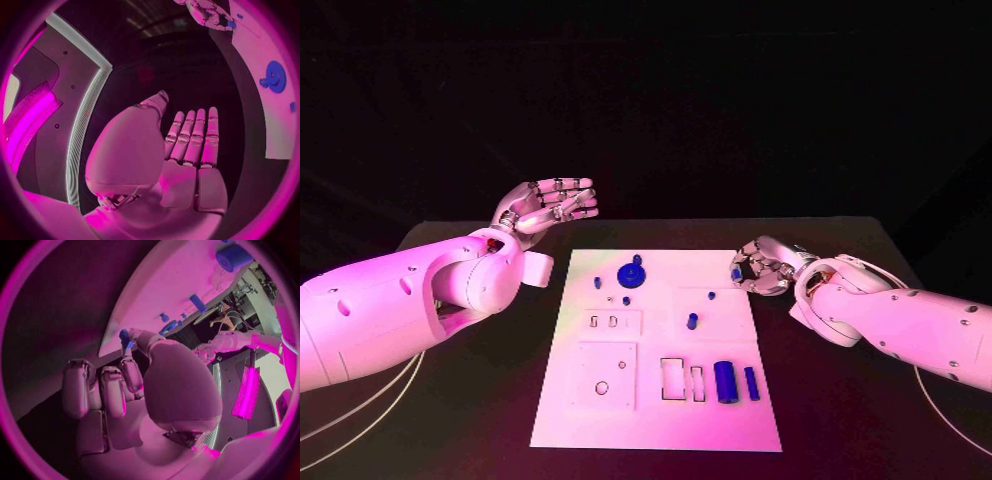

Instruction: Assemble the parts on the task board

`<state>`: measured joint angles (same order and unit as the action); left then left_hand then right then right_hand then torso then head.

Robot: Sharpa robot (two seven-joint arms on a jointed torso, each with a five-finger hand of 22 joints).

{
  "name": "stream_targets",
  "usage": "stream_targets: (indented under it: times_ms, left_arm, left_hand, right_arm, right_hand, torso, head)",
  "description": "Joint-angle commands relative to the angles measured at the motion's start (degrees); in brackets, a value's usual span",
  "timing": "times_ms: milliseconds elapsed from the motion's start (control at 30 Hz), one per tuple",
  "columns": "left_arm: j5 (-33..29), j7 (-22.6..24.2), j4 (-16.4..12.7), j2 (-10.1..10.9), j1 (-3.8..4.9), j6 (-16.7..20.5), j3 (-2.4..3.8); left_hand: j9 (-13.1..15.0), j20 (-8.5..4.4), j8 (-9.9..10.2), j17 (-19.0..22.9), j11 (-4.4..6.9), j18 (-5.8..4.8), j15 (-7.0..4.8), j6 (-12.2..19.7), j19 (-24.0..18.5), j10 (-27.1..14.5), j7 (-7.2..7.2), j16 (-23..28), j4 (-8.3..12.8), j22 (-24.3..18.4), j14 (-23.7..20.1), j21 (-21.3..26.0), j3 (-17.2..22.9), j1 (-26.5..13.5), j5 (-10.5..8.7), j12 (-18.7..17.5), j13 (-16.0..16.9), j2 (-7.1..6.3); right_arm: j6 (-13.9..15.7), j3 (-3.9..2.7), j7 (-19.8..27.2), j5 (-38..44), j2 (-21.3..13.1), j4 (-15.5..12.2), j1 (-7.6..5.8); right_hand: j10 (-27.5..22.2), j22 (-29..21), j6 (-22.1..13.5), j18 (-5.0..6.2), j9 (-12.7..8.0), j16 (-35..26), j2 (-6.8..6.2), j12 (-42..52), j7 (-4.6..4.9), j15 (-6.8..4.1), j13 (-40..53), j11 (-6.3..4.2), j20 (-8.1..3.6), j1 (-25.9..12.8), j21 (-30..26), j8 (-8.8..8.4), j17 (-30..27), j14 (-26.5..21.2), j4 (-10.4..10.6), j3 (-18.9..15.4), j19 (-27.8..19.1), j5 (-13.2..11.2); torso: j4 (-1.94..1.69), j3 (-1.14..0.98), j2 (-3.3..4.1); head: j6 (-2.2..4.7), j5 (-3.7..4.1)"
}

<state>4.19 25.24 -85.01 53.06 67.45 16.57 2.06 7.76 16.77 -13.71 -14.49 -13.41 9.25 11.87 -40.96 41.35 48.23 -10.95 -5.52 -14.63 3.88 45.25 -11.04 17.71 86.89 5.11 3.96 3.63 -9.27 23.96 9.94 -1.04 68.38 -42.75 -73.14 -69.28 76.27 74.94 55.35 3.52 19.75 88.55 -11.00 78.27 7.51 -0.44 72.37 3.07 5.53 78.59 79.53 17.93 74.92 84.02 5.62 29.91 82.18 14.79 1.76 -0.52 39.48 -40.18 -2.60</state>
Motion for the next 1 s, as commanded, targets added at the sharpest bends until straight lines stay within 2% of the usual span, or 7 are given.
stream_targets:
  times_ms: [33, 300, 500, 600, 700, 867, 1000]
  left_arm:
    - [0.17, 0.17, 0.0, -0.07, 0.04, -0.95, 0.04]
    - [0.15, 0.05, 0.05, -0.23, 0.04, -0.98, 0.03]
    - [0.14, -0.03, 0.12, -0.5, 0.04, -0.96, 0.02]
    - [0.13, -0.1, 0.16, -0.64, 0.04, -0.97, 0.0]
    - [0.1, -0.28, 0.11, -0.76, 0.05, -0.89, -0.07]
    - [0.08, -0.44, 0.03, -0.81, 0.06, -0.73, -0.13]
    - [0.08, -0.49, -0.06, -0.84, 0.06, -0.68, -0.15]
  left_hand:
    - [0.07, -0.12, -0.26, 0.05, -0.08, -0.31, -0.02, -0.34, -0.31, 0.05, -4.81, 0.31, -0.03, 0.06, -0.1, 0.39, -0.18, 0.42, 0.05, 0.28, 0.06, 0.01]
    - [0.07, -0.12, -0.3, 0.08, -0.08, -0.31, -0.02, -0.32, -0.3, 0.06, -4.82, 0.33, -0.09, 0.07, -0.08, 0.39, -0.22, 0.46, 0.05, 0.29, 0.05, 0.03]
    - [0.07, -0.12, -0.31, 0.08, -0.08, -0.31, -0.02, -0.31, -0.3, 0.06, -4.82, 0.33, -0.1, 0.07, -0.07, 0.4, -0.23, 0.46, 0.04, 0.29, 0.05, 0.03]
    - [0.07, -0.12, -0.31, 0.08, -0.08, -0.31, -0.02, -0.31, -0.3, 0.06, -4.82, 0.33, -0.1, 0.07, -0.07, 0.4, -0.23, 0.46, 0.04, 0.29, 0.05, 0.03]
    - [0.08, -0.12, -0.33, 0.1, -0.08, -0.31, -0.02, -0.31, -0.29, 0.06, -4.82, 0.33, -0.18, 0.07, -0.05, 0.4, -0.28, 0.43, 0.01, 0.29, 0.05, 0.04]
    - [0.08, -0.12, -0.36, 0.11, -0.08, -0.31, -0.03, -0.31, -0.29, 0.08, -4.83, 0.33, -0.29, 0.08, -0.02, 0.4, -0.35, 0.34, -0.01, 0.3, 0.06, 0.06]
    - [0.08, -0.12, -0.36, 0.11, -0.08, -0.31, -0.03, -0.31, -0.29, 0.08, -4.83, 0.33, -0.29, 0.08, -0.02, 0.4, -0.35, 0.34, -0.01, 0.3, 0.06, 0.06]
  right_arm:
    - [2.69, -0.17, -1.77, 1.57, -0.54, -2.37, -0.84]
    - [3.53, -0.37, -4.89, 2.96, -0.94, -8.94, -3.25]
    - [3.48, -0.42, -7.28, 3.6, 1.49, -12.46, -3.9]
    - [3.23, -0.42, -8.11, 3.65, 2.95, -13.25, -3.81]
    - [2.36, -0.43, -10.54, 4.2, 5.22, -14.53, -3.23]
    - [1.51, -0.44, -14.21, 5.18, 7.97, -15.8, -2.22]
    - [1.09, -0.44, -16.21, 5.68, 9.9, -15.96, -1.33]
  right_hand:
    - [0.36, 4.57, 0.46, -0.44, 0.27, 0.38, 0.79, 0.09, 0.08, -0.5, -0.06, -0.12, -0.22, -0.09, 0.25, 0.39, 11.66, 5.21, 0.03, 0.57, 0.2, 0.24]
    - [0.54, 4.87, 0.42, -0.52, 0.33, 0.44, 0.89, 0.17, 0.04, -0.54, 0.11, -0.16, -0.28, -0.44, 0.52, 0.58, 11.85, 5.25, 0.13, 0.78, 0.42, 0.19]
    - [0.84, 5.08, 0.47, -0.58, 0.39, 0.45, 0.84, 0.36, -0.04, -0.58, 0.43, -0.22, -0.33, -0.77, 0.7, 0.76, 11.9, 5.26, 0.2, 0.86, 0.57, 0.16]
    - [0.88, 5.06, 0.48, -0.57, 0.4, 0.45, 0.87, 0.37, -0.05, -0.6, 0.46, -0.23, -0.34, -0.81, 0.68, 0.8, 11.9, 5.26, 0.21, 0.9, 0.56, 0.16]
    - [1.05, 4.86, 0.51, -0.51, 0.44, 0.39, 1.0, 0.48, -0.09, -0.63, 0.64, -0.27, -0.37, -0.94, 0.47, 0.91, 11.7, 5.22, 0.27, 1.02, 0.41, 0.17]
    - [1.05, 4.51, 0.42, -0.41, 0.46, 0.26, 1.01, 0.42, -0.11, -0.66, 0.59, -0.29, -0.4, -1.31, 0.1, 1.0, 11.31, 5.13, 0.41, 1.07, 0.16, 0.14]
    - [1.04, 4.36, 0.41, -0.36, 0.46, 0.24, 1.02, 0.41, -0.12, -0.66, 0.58, -0.29, -0.4, -1.32, -0.04, 1.01, 11.24, 5.11, 0.41, 1.09, 0.05, 0.14]
  torso:
    - [0.08, 0.02, 0.0]
    - [0.02, 0.17, -0.21]
    - [-0.1, 0.39, -0.54]
    - [-0.24, 0.41, -0.58]
    - [-0.37, 0.58, -0.66]
    - [-0.27, 0.53, -0.49]
    - [-0.01, 0.51, -0.52]
  head:
    - [-0.01, 0.1]
    - [-0.04, 0.23]
    - [-0.35, -0.48]
    - [-0.65, -0.99]
    - [-0.9, -1.6]
    - [-1.11, -2.37]
    - [-1.41, -3.05]
